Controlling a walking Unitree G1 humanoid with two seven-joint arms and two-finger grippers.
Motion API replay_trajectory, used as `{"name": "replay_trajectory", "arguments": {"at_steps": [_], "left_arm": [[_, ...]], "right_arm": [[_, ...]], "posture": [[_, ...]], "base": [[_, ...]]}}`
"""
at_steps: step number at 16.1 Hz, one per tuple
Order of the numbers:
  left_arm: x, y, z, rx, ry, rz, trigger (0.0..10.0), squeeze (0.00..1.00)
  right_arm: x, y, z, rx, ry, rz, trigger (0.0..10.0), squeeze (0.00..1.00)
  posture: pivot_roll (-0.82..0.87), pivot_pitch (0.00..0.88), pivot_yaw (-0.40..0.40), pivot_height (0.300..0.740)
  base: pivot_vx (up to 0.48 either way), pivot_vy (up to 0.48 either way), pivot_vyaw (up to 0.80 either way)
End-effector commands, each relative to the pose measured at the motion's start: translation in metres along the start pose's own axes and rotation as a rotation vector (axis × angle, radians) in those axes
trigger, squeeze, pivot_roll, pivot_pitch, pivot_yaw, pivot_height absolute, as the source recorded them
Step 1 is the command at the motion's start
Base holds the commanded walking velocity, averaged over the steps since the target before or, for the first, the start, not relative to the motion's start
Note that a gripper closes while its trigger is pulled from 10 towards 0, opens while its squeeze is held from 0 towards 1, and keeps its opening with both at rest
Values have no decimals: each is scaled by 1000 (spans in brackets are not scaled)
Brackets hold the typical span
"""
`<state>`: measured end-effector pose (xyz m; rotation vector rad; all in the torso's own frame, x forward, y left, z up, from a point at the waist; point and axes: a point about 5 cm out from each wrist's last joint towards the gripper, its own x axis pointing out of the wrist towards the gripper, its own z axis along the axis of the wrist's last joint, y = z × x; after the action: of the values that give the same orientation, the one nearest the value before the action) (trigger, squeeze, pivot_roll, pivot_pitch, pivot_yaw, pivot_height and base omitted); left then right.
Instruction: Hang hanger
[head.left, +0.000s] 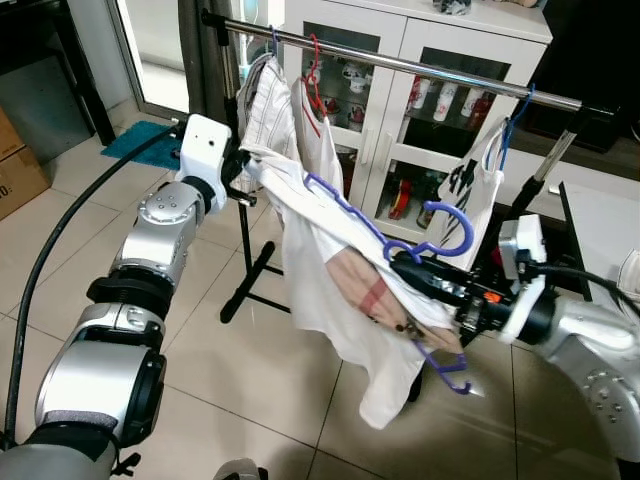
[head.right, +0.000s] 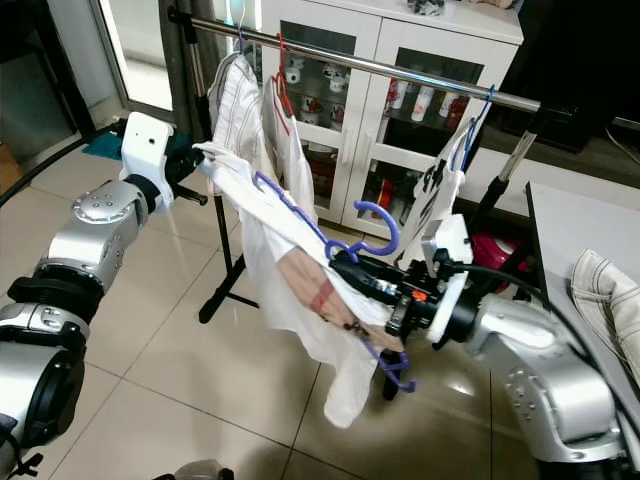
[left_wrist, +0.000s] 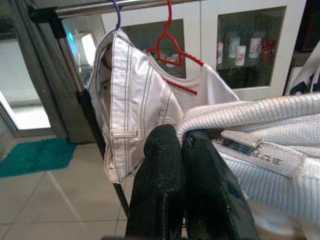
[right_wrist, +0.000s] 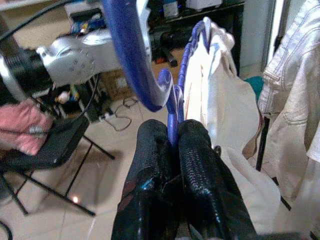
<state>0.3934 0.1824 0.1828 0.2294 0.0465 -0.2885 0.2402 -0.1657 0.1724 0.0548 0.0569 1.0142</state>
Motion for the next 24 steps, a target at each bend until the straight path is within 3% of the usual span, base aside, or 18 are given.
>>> {"name": "replay_trajectory", "arguments": {"at_steps": [1,2,4,5,7,8,10,12,14,15,16,17,20,24], "left_arm": [[-3,8,-6,-29,23,62,0,0],[0,-3,-8,-34,18,40,0,0],[4,-16,-3,-12,-18,-10,0,0],[6,-25,10,53,-73,-52,0,0],[8,-26,26,156,-121,-61,0,0],[9,-27,35,187,-144,-64,0,0],[11,-46,47,222,-193,-160,0,0],[8,-71,42,336,-187,-272,0,0],[8,-71,31,404,-129,-278,0,0],[8,-59,13,515,-15,-252,0,0],[3,-37,-11,683,159,-213,0,0],[0,-26,-21,764,230,-206,0,0],[-5,-20,-33,844,294,-247,0,0],[-10,-16,-58,798,372,-219,0,0]], "right_arm": [[-4,-3,10,-21,-27,-17,0,0],[-2,-1,3,-49,49,-8,0,0],[-3,-15,-17,-156,266,-151,0,0],[-6,-29,-30,-322,466,-234,0,0],[-5,-23,-40,-430,608,-147,0,0],[0,-18,-44,-428,644,-109,0,0],[9,-16,-55,-500,755,-76,0,0],[11,-19,-58,-491,796,-105,0,0],[8,-23,-51,-436,765,-134,0,0],[0,-26,-43,-392,741,-140,0,0],[-14,-30,-30,-348,714,-136,0,0],[-22,-33,-23,-341,718,-146,0,0],[-36,-37,-16,-327,744,-140,0,0],[-38,-28,0,-263,618,-45,0,0]], "posture": [[-13,0,-47,740],[-13,0,-47,740],[-21,0,-44,740],[-21,0,-46,740],[-20,0,-48,740],[-20,0,-48,740],[-13,0,-53,740],[-6,0,-57,740],[-3,0,-58,740],[-3,0,-54,740],[-7,0,-45,740],[-11,0,-41,740],[-15,0,-34,740],[-16,0,-36,740]], "base": [[0,0,0],[0,0,0],[0,0,0],[0,0,0],[0,0,0],[0,0,0],[0,0,0],[0,0,0],[0,0,0],[0,0,0],[0,0,0],[0,0,0],[0,0,0],[0,0,0]]}}
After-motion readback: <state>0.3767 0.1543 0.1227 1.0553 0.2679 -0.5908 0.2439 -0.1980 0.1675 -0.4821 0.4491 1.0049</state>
